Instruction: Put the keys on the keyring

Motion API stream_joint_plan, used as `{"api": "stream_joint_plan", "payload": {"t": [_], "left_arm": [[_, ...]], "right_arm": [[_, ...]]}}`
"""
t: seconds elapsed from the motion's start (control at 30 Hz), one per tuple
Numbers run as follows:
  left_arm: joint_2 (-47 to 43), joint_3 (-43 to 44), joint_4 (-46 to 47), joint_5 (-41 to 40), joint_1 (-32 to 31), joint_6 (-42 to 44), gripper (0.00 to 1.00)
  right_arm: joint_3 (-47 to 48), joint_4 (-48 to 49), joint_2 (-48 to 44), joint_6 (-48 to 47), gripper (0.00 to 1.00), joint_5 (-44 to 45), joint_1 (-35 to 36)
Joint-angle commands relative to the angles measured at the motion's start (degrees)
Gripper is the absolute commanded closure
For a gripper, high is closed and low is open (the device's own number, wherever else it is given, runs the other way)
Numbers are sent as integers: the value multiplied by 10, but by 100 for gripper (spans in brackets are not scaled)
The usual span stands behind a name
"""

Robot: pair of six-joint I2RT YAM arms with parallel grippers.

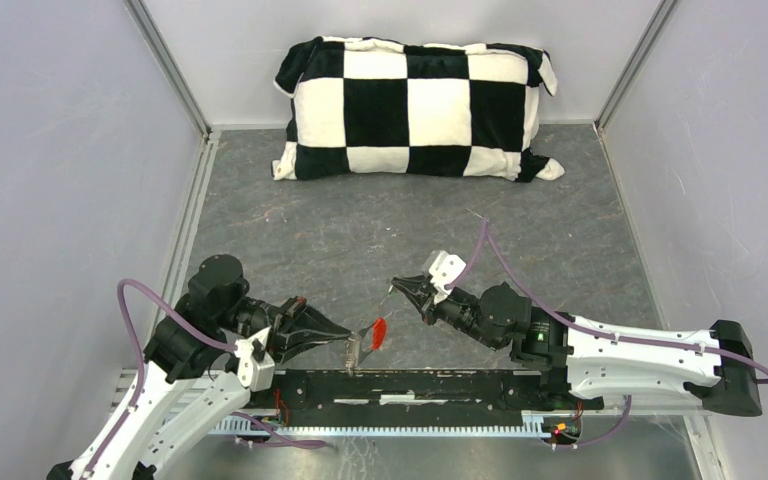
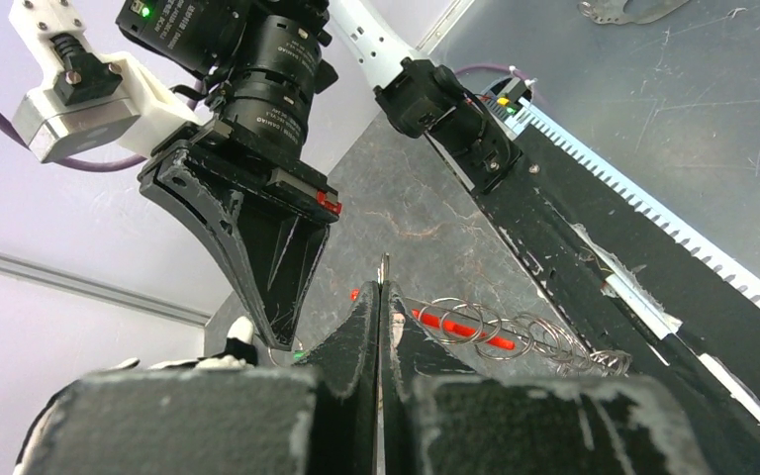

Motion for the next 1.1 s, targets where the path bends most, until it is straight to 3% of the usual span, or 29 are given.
{"api": "stream_joint_plan", "payload": {"t": [0.0, 0.37, 0.5, 0.87, 1.07], "left_arm": [[5, 6, 8, 33, -2, 44, 98], [32, 32, 7, 49, -1, 32, 98], [42, 30, 89, 58, -2, -78, 98], [59, 38, 95, 58, -1, -92, 98], [63, 37, 134, 59, -2, -145, 98]], "right_arm": [[26, 12, -2, -16, 100, 8, -2], [3, 2, -13, -9, 100, 32, -2], [-6, 0, -13, -7, 100, 37, -2], [-20, -8, -22, -2, 100, 50, -3], [-23, -9, -23, 0, 100, 53, -3]]}}
